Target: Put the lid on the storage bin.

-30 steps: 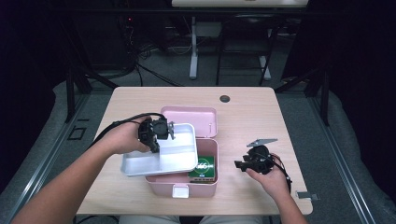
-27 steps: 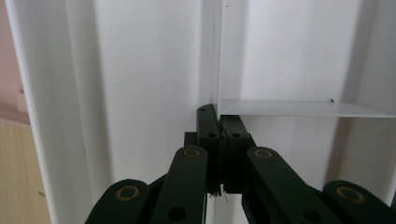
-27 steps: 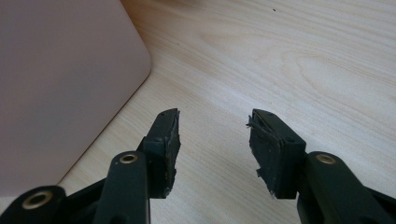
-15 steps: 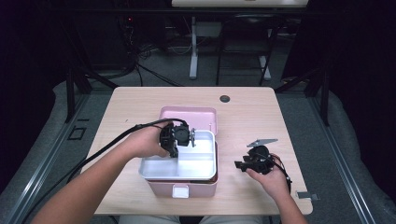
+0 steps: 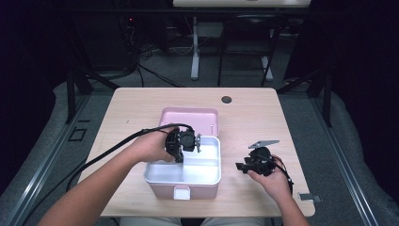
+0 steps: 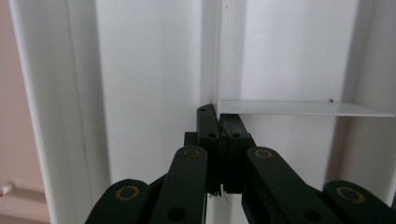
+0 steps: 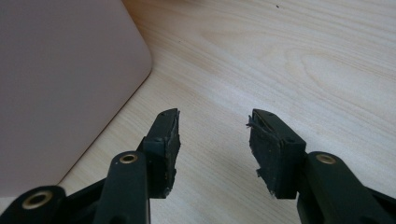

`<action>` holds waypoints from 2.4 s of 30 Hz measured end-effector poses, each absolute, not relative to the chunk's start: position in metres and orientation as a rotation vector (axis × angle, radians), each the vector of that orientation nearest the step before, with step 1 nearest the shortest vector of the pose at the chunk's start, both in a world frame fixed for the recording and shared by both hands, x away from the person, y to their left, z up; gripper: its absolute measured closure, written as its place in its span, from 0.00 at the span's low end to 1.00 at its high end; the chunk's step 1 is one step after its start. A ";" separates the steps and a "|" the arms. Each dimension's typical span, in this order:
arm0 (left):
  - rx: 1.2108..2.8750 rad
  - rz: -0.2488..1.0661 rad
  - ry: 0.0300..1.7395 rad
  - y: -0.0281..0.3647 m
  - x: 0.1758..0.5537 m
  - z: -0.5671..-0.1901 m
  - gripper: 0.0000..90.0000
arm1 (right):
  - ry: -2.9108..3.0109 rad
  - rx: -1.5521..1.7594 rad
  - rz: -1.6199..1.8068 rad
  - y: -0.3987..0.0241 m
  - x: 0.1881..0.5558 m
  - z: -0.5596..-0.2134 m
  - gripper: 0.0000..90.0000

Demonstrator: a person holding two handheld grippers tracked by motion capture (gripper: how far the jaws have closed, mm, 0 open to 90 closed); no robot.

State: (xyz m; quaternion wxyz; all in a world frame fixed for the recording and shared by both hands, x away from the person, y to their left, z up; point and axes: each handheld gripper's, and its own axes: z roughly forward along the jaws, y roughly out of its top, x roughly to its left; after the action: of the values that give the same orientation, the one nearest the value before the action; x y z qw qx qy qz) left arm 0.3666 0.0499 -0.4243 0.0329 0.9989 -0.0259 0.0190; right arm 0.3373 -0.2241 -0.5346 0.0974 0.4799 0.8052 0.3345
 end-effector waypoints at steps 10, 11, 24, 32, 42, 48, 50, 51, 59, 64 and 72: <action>3.051 0.041 -0.013 0.052 0.367 -0.436 0.99 | 2.369 1.432 1.009 -0.225 0.339 -0.535 0.58; 3.054 0.044 -0.013 0.051 0.367 -0.436 0.99 | 2.367 1.433 1.010 -0.225 0.339 -0.534 0.58; 3.046 0.036 0.083 0.051 0.370 -0.438 0.98 | 2.365 1.429 1.011 -0.226 0.341 -0.536 0.58; 3.050 0.045 0.032 0.050 0.373 -0.438 0.99 | 2.367 1.436 1.014 -0.226 0.341 -0.536 0.58; 3.053 0.091 0.015 0.050 0.371 -0.438 0.98 | 2.364 1.448 1.031 -0.225 0.342 -0.535 0.55; 3.088 0.123 0.114 0.059 0.371 -0.439 0.87 | 2.362 1.429 1.054 -0.222 0.345 -0.531 0.52; 3.088 0.117 0.132 0.067 0.372 -0.438 0.86 | 2.365 1.421 1.060 -0.220 0.347 -0.529 0.52; 3.080 0.107 0.151 0.071 0.373 -0.438 0.86 | 2.367 1.419 1.060 -0.219 0.347 -0.527 0.52; 3.034 0.094 0.233 0.104 0.373 -0.439 0.87 | 2.379 1.380 1.072 -0.210 0.354 -0.514 0.51; 3.006 0.085 0.255 0.112 0.374 -0.439 0.88 | 2.369 1.376 1.086 -0.205 0.366 -0.503 0.52; 3.010 0.084 0.275 0.117 0.373 -0.439 0.92 | 2.313 1.378 1.098 -0.199 0.395 -0.480 0.51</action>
State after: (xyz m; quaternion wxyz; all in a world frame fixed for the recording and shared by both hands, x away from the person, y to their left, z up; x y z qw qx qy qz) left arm 0.3731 0.1172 -0.4389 0.0589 0.9938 0.0907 0.0276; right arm 0.3946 -0.1989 -0.4802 0.1168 0.4708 0.7900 0.3751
